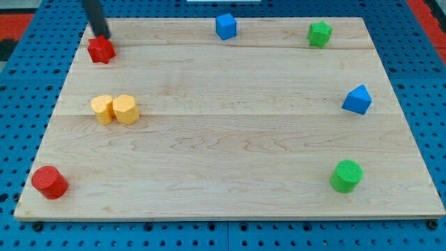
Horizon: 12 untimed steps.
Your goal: Drag the red star to the top of the red circle
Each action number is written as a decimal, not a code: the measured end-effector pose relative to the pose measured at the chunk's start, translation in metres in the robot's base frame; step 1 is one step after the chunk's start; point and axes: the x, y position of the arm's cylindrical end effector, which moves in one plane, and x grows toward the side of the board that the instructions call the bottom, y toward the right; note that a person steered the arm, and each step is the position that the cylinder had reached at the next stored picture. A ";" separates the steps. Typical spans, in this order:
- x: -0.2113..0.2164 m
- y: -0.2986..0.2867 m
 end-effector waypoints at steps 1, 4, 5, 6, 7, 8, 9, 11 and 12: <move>0.063 -0.016; 0.119 -0.023; 0.075 -0.045; 0.127 -0.069; 0.183 -0.044; 0.224 -0.035; 0.211 -0.035; 0.254 -0.031; 0.279 -0.008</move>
